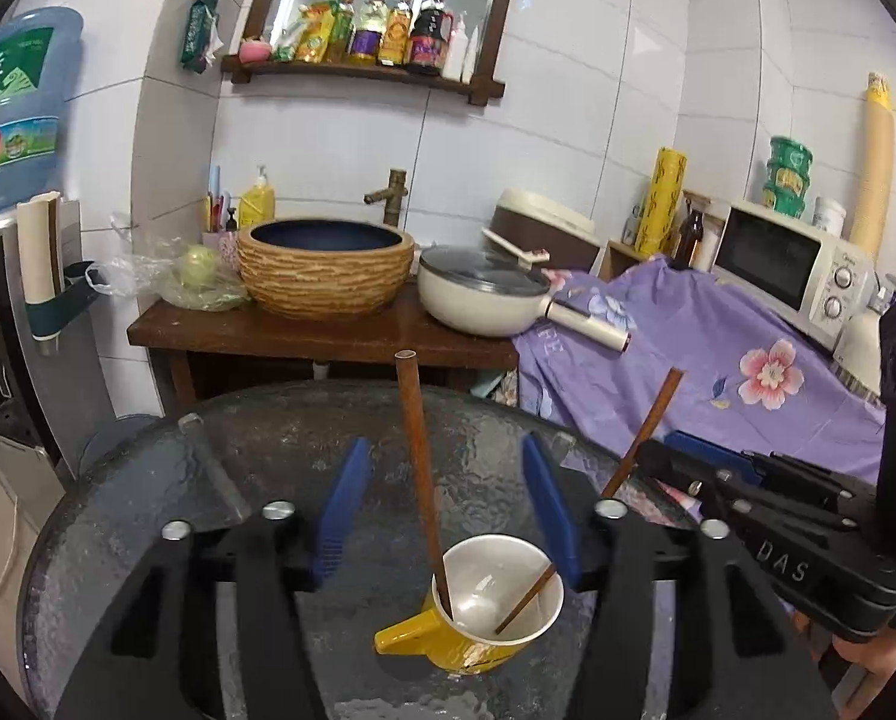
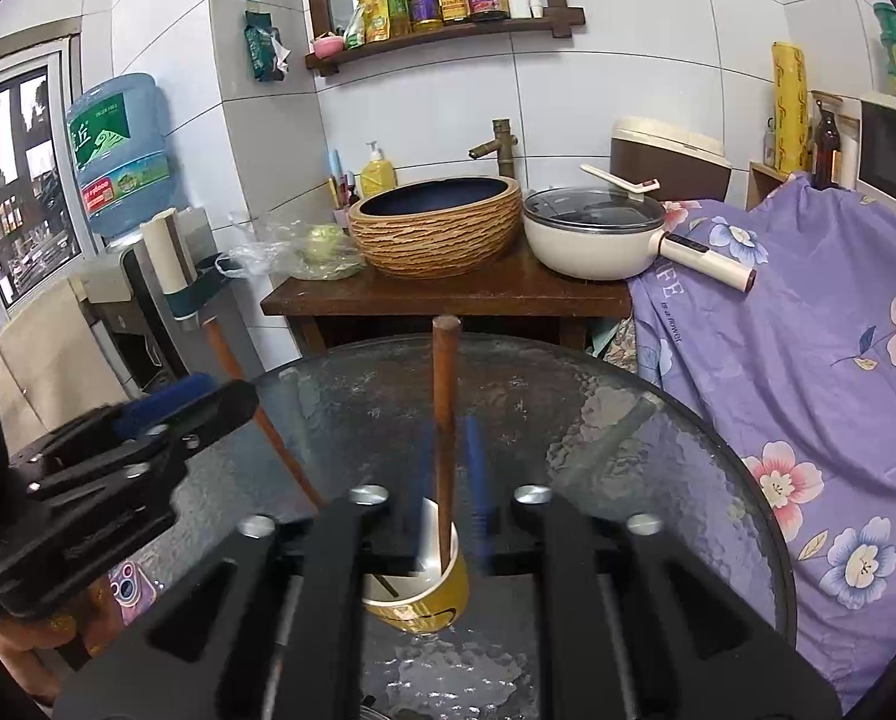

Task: Organize utensils
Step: 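Lower the chopsticks into the mug and open both tools, then grasp another wooden chopstick with the right tool while the left tool grasps a metal spoon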

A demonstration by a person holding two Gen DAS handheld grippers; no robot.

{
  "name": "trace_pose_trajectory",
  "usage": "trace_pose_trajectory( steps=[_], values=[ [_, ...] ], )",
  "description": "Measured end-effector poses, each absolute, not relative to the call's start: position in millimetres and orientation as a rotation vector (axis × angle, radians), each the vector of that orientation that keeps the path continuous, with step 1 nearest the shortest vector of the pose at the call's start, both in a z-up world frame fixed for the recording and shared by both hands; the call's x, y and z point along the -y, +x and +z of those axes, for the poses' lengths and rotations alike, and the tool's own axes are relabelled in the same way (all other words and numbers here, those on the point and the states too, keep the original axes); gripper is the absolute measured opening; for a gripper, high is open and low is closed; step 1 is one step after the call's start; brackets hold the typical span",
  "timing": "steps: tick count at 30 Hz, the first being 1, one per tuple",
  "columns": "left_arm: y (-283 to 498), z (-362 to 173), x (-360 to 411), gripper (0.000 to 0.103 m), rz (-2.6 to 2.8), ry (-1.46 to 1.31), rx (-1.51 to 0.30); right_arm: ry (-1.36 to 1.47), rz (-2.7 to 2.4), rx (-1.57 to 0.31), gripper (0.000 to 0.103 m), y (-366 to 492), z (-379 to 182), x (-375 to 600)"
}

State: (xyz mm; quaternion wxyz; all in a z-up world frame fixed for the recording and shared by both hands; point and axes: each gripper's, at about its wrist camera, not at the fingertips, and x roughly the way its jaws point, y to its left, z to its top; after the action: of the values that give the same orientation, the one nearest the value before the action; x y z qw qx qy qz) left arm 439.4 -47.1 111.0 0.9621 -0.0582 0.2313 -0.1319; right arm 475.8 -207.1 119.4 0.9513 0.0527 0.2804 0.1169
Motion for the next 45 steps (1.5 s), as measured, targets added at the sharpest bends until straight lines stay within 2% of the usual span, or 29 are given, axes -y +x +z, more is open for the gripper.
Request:
trace_pose_trajectory(
  steps=[1, 2, 5, 8, 10, 14, 20, 29, 35, 45],
  values=[
    [436, 113, 45, 0.056, -0.269, -0.117, -0.456, 0.114, 0.236, -0.563, 0.054, 475, 120, 209],
    [433, 116, 45, 0.057, -0.272, -0.111, -0.451, 0.138, 0.226, -0.537, 0.065, 470, 120, 214],
    [423, 119, 37, 0.064, -0.271, -0.101, -0.441, 0.177, 0.221, -0.512, 0.065, 461, 120, 225],
    [406, 115, 22, 0.076, -0.26, -0.109, -0.451, 0.194, 0.201, -0.54, 0.065, 450, 115, 232],
    [395, 109, 15, 0.085, -0.282, -0.123, -0.477, 0.168, 0.197, -0.579, 0.065, 438, 106, 233],
    [365, 86, 6, 0.095, -0.291, -0.087, -0.564, 0.118, 0.209, -0.699, 0.065, 412, 75, 231],
    [333, 51, 1, 0.096, -0.282, -0.002, -0.669, 0.079, 0.214, -0.843, 0.065, 368, 22, 232],
    [303, -2, 0, 0.096, -0.308, 0.042, -0.789, 0.039, 0.178, -0.979, 0.064, 327, -28, 232],
    [292, -29, -1, 0.096, -0.306, 0.087, -0.837, -0.002, 0.173, -1.076, 0.051, 318, -49, 225],
    [283, -52, 8, 0.095, -0.341, 0.176, -0.877, -0.032, 0.157, -1.134, 0.048, 317, -65, 215]
  ],
)
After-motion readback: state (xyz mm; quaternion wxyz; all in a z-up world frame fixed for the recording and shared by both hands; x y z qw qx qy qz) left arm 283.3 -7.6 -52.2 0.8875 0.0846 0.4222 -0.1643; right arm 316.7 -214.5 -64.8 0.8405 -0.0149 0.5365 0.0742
